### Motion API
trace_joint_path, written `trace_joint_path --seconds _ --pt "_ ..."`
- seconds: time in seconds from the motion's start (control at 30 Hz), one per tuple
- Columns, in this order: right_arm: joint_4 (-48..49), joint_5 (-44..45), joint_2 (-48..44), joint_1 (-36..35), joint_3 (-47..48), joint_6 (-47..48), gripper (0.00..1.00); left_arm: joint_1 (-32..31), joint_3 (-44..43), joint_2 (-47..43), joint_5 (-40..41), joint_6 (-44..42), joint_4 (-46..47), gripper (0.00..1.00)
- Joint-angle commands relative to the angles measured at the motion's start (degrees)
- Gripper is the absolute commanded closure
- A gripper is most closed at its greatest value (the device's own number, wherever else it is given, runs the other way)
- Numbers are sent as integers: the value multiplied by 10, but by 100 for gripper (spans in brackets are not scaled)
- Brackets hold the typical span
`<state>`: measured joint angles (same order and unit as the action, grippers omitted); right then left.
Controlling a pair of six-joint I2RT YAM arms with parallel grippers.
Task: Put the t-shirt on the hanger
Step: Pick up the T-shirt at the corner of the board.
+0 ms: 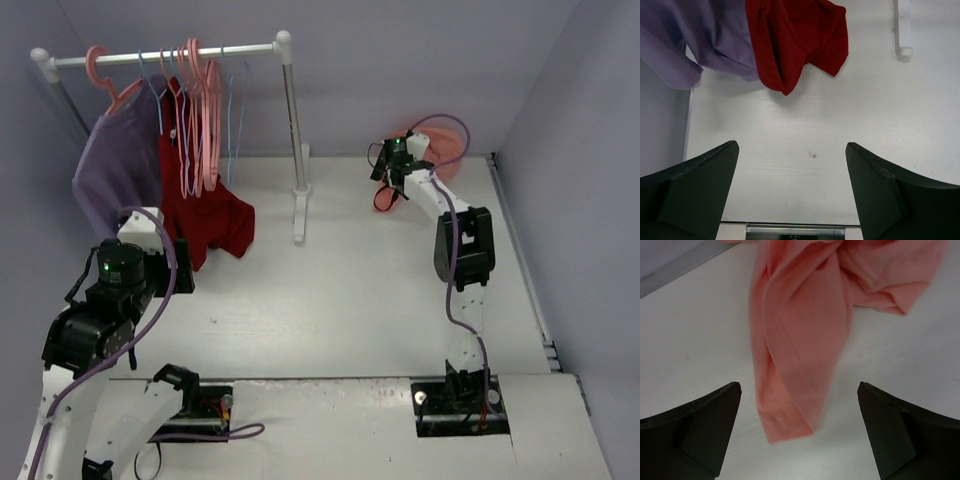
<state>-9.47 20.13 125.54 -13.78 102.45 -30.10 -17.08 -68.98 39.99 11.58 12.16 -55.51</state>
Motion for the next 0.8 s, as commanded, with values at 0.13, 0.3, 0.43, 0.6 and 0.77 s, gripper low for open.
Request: trace_joint_path --seconds 0.13,0.3,0.43,0.6,0.77 --pt "18 27 126 5 166 -19 0 -1 -27 12 -2 9 22 16" --pt "18 46 160 6 177 -7 9 -1 -23 7 -6 16 21 16" --pt "18 53 166 7 163 12 61 -1 -24 2 -15 28 22 16" --pt "19 47 120 3 160 85 100 -1 -34 0 -32 35 22 16" --pt "18 16 13 -12 208 198 100 -1 -63 8 -52 46 23 17"
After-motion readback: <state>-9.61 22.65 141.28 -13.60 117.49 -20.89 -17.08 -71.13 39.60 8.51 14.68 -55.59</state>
